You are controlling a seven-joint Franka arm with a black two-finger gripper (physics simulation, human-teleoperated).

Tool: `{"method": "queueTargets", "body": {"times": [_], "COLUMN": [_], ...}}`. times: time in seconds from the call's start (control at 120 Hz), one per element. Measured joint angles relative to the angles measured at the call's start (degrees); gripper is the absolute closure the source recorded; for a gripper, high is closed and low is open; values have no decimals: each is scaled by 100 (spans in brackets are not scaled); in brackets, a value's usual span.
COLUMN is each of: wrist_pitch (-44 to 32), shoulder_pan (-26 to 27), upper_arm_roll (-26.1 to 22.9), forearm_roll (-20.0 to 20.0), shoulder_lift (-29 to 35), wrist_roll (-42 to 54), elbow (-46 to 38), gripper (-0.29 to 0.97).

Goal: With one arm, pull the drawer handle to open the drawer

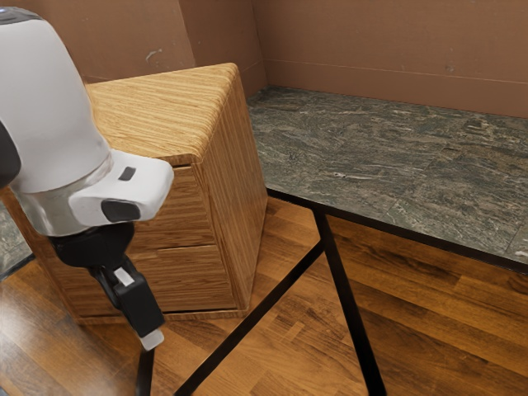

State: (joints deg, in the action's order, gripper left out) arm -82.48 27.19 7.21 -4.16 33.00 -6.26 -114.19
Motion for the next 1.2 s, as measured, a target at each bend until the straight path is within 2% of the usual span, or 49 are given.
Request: {"method": "queueTargets", "body": {"times": [0.092, 0.217, 0.317, 0.45, 0.55, 0.792, 0.967, 1.2], "wrist_pitch": [-148, -152, -46, 242, 345, 265, 107, -376], "shoulder_pan": [177, 197, -701, -1542, -2043, -2382, -2641, -2623], "upper_arm_roll": [266, 155, -362, -697, -1033, -1209, -1174, -944], "forearm_roll": [44, 175, 342, 417, 113, -887, -1135, -1356], "shoulder_lift": [177, 318, 551, 836, 862, 678, 320, 53], "wrist_roll": [10, 147, 822, 2033, 3047, 5059, 6094, 6881], "elbow": [6, -43, -99, -154, -127, -127, -120, 39], "gripper": [0, 0, 0, 0, 0, 0, 0, 0]}}
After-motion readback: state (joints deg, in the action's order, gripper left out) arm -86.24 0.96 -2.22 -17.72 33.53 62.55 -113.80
